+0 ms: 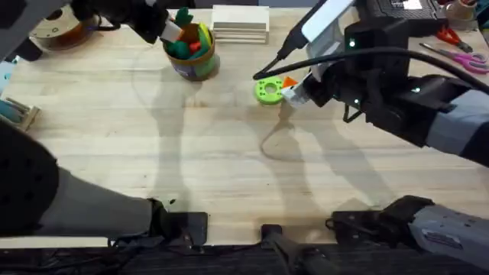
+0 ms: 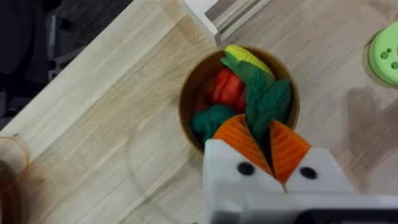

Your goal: Pick up the gripper from the table and insert it into the empty holder that is missing its gripper. Then pick up a screw, insert it into the mounting hole, and use the screwdriver to tighten it. Finally, clean up the table by picking up the vegetable and placing it into the bucket.

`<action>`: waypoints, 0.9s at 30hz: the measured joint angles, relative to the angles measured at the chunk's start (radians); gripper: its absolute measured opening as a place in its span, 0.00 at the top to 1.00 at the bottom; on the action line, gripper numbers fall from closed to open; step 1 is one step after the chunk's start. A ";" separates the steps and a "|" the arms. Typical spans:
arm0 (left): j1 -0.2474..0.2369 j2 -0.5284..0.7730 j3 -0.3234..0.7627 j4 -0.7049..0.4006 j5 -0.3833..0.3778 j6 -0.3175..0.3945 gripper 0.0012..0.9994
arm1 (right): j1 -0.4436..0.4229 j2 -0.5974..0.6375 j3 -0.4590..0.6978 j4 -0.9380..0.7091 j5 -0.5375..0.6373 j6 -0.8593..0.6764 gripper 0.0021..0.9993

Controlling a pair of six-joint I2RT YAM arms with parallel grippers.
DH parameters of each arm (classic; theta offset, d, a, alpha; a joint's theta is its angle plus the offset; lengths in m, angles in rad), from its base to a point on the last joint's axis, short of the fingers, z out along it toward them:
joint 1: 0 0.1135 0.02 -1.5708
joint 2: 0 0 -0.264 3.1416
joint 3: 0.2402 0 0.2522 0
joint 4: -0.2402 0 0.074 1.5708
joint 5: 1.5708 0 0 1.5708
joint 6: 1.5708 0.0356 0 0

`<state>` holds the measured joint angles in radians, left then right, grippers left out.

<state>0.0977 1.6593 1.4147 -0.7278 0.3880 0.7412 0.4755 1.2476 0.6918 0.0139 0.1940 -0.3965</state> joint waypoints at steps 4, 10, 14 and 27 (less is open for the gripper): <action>-0.008 0.046 0.000 0.015 0.012 -0.016 0.99 | 0.000 0.000 0.000 0.000 0.000 0.000 0.07; -0.026 0.101 0.000 0.033 0.014 -0.022 0.99 | 0.000 0.000 0.000 0.000 0.000 0.000 0.07; -0.031 0.111 0.000 0.032 0.017 -0.021 0.94 | 0.000 0.000 0.000 0.000 0.000 0.000 0.07; -0.032 0.110 0.000 0.040 0.021 -0.031 0.01 | 0.000 0.000 0.000 0.000 0.000 0.000 0.07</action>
<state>0.0658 1.7698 1.4147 -0.6876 0.4087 0.7105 0.4755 1.2476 0.6918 0.0139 0.1940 -0.3964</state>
